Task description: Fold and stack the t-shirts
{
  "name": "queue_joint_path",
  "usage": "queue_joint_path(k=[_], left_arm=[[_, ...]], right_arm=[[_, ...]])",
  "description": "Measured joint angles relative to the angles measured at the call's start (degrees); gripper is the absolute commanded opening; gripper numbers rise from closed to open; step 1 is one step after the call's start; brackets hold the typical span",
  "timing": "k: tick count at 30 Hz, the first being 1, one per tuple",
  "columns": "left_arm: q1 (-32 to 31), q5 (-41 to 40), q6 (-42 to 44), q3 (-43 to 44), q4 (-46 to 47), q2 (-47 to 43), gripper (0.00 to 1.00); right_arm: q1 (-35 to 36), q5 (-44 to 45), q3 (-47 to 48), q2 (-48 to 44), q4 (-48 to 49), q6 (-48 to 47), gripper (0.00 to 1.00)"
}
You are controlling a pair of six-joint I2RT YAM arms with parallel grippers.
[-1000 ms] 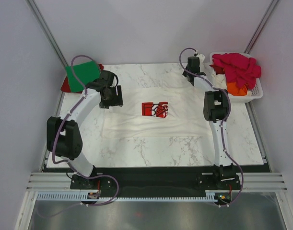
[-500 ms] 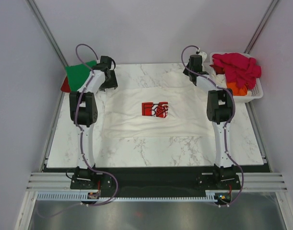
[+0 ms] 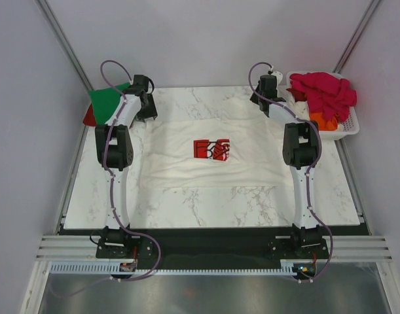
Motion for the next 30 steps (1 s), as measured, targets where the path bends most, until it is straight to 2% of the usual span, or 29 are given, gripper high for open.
queue_joint_path(k=[6, 7, 8, 10, 11, 13, 18, 25, 30], left_arm=[[-0.42, 1.03, 0.0, 0.0, 0.0, 0.04, 0.53], [-0.5, 1.03, -0.02, -0.02, 0.0, 0.04, 0.48], [-0.57, 1.03, -0.02, -0.02, 0.0, 0.04, 0.34], [-0.79, 1.05, -0.11, -0.02, 0.0, 0.04, 0.24], [-0.83, 1.03, -0.09, -0.02, 0.0, 0.04, 0.12], [-0.92, 1.09, -0.04, -0.02, -0.02, 0.04, 0.02], [-1.03, 1.07, 0.09, 0.02, -0.02, 0.04, 0.02], [-1.03, 1.31, 0.09, -0.46, 0.0, -0.31, 0.02], [-1.03, 2.34, 0.09, -3.06, -0.2, -3.32, 0.02]], right_arm=[[-0.52, -0.66, 0.0, 0.0, -0.46, 0.31, 0.0], [-0.68, -0.74, 0.0, 0.0, -0.52, 0.37, 0.0], [-0.79, -0.76, 0.0, 0.0, -0.63, 0.42, 0.0], [-0.83, -0.79, 0.0, 0.0, -0.72, 0.5, 0.0], [-0.87, -0.81, 0.0, 0.0, -0.74, 0.57, 0.0], [-1.07, -0.98, 0.0, 0.0, -0.74, 0.59, 0.0], [-1.33, -2.47, 0.37, 0.0, -1.27, 0.98, 0.0], [-1.51, -7.26, 6.51, 0.15, -1.64, -0.11, 0.0], [-1.51, -8.39, 4.2, -3.96, -1.99, -0.59, 0.0]])
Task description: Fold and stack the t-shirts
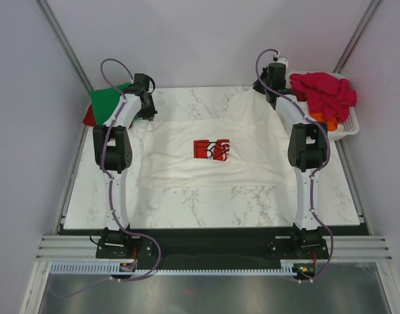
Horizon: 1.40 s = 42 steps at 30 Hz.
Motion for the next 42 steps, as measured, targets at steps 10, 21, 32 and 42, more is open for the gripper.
queue_joint_path(k=[10, 21, 32, 42], left_arm=[[0.0, 1.46, -0.02, -10.01, 0.15, -12.94, 0.02], [-0.07, 1.22, -0.02, -22.67, 0.17, -21.09, 0.02], [-0.09, -1.57, -0.02, -31.69, -0.09, -26.38, 0.02], [-0.11, -3.34, 0.0, -34.16, -0.17, -28.74, 0.02]], right_arm=[[0.0, -2.95, -18.03, -17.16, -0.83, -1.75, 0.0], [0.0, -3.91, -38.4, -38.95, -1.9, -5.62, 0.0], [-0.07, -1.22, -57.07, -58.34, -4.48, -7.39, 0.0], [-0.55, 1.2, -64.92, -66.88, -8.55, -8.46, 0.0]])
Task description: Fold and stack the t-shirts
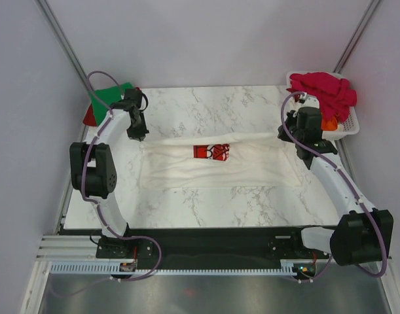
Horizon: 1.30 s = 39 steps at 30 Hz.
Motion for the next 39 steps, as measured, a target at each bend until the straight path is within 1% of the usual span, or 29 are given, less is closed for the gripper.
queue_joint_path(k=[8, 12, 15, 16, 17, 18, 19, 20, 22, 24, 29, 35, 39], left_arm=[[0.02, 0.04, 0.0, -3.63, 0.04, -1.9, 0.02], [0.0, 0.09, 0.0, -6.99, 0.09, -4.92, 0.02], [0.0, 0.11, 0.0, -9.9, 0.2, -7.26, 0.08], [0.0, 0.07, 0.0, -10.99, 0.2, -7.93, 0.18], [0.0, -0.09, -0.02, -12.15, 0.28, -8.48, 0.37], [0.0, -0.5, 0.07, -13.44, 0.07, -8.96, 0.61], [0.0, -1.25, 0.09, -14.53, -0.07, -9.2, 0.87], [0.02, -1.95, -0.09, -15.69, -0.5, -9.33, 0.93], [0.07, -3.26, -0.92, -17.38, -1.57, -9.35, 0.96], [0.13, -4.57, -1.16, -18.05, -2.93, -9.42, 0.96], [0.13, -6.01, -1.64, -17.64, -4.17, -12.46, 0.93], [-1.2, -4.74, -2.16, -14.34, -3.72, -15.72, 0.92], [-5.97, -4.33, -3.69, -14.25, -3.32, -13.77, 0.93]], right_arm=[[-0.07, 1.73, -3.72, -7.19, -3.72, 1.16, 0.0], [-0.11, 4.24, -6.51, -10.32, -5.64, 2.91, 0.0], [-0.11, 7.32, -9.03, -10.97, -7.48, 5.11, 0.0], [-0.11, 8.85, -9.94, -10.84, -8.63, 6.25, 0.29], [-0.17, 10.32, -10.91, -10.58, -9.79, 7.93, 0.53], [-0.31, 11.74, -11.8, -10.16, -10.84, 9.27, 0.7], [-0.5, 12.66, -12.46, -9.75, -11.67, 9.62, 0.9], [-0.98, 13.33, -13.22, -9.07, -12.52, 10.93, 0.95], [-1.99, 14.49, -14.21, -7.5, -14.14, 12.13, 0.98], [-2.6, 15.26, -14.27, -6.19, -15.23, 12.7, 0.98], [-2.62, 14.99, -13.42, -6.1, -16.22, 13.31, 0.97], [-2.03, 7.72, -14.99, -9.44, -13.9, 14.67, 0.96], [-0.85, 2.97, -19.67, -9.27, -11.1, 16.06, 0.96]])
